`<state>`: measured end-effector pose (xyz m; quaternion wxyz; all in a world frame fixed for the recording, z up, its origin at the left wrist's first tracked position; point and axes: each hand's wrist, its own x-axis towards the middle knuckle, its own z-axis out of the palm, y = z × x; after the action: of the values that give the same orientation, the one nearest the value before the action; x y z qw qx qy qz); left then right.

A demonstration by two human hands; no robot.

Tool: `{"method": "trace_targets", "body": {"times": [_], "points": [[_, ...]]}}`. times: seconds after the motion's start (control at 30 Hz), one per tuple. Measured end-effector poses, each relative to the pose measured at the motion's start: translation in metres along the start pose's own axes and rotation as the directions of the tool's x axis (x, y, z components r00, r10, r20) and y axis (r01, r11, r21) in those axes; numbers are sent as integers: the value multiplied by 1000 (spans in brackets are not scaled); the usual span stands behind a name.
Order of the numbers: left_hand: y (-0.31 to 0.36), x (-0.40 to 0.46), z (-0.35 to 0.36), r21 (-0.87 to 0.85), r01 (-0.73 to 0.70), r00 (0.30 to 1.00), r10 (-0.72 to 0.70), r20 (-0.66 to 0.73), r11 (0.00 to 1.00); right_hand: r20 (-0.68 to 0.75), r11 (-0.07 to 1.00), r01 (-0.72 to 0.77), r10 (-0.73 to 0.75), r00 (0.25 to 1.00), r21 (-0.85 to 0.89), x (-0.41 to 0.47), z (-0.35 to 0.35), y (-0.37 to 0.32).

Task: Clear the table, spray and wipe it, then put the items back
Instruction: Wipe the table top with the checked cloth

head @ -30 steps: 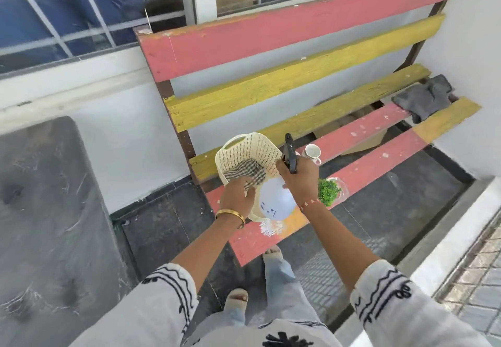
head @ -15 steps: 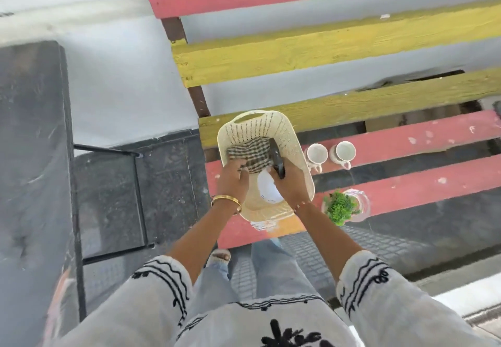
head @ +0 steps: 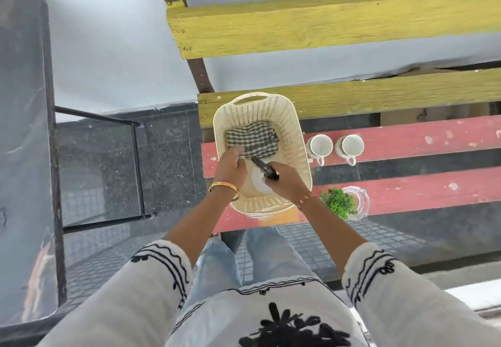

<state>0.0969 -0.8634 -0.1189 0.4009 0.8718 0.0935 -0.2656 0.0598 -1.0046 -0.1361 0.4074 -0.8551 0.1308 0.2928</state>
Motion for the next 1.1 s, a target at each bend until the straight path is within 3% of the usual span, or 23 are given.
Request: {"method": "trace_targets", "body": {"times": [0.17,0.3,0.47,0.57,0.67,1.1], "points": [[9,1,4,-26,36,999,-36,3,999,144,997,-67,61,988,37,5,-19,2],[13,3,4,-62,89,996,-87,30,994,331,980,-182,148,932,75,17,-41,-11],[13,7,-1,-81,162,986,-158,44,984,162,965,-242,224,961,100,39,-52,-15],[13,13,0,-80,200,979,-195,64,977,133,891,-327,300,945,315,50,-45,-10],[15,22,2,-74,231,972,-227,63,970,161,819,-399,365,917,413,64,-36,-4],[-3,59,26,-132,354,935,-345,80,926,17,790,-378,423,906,483,143,6,24]]}}
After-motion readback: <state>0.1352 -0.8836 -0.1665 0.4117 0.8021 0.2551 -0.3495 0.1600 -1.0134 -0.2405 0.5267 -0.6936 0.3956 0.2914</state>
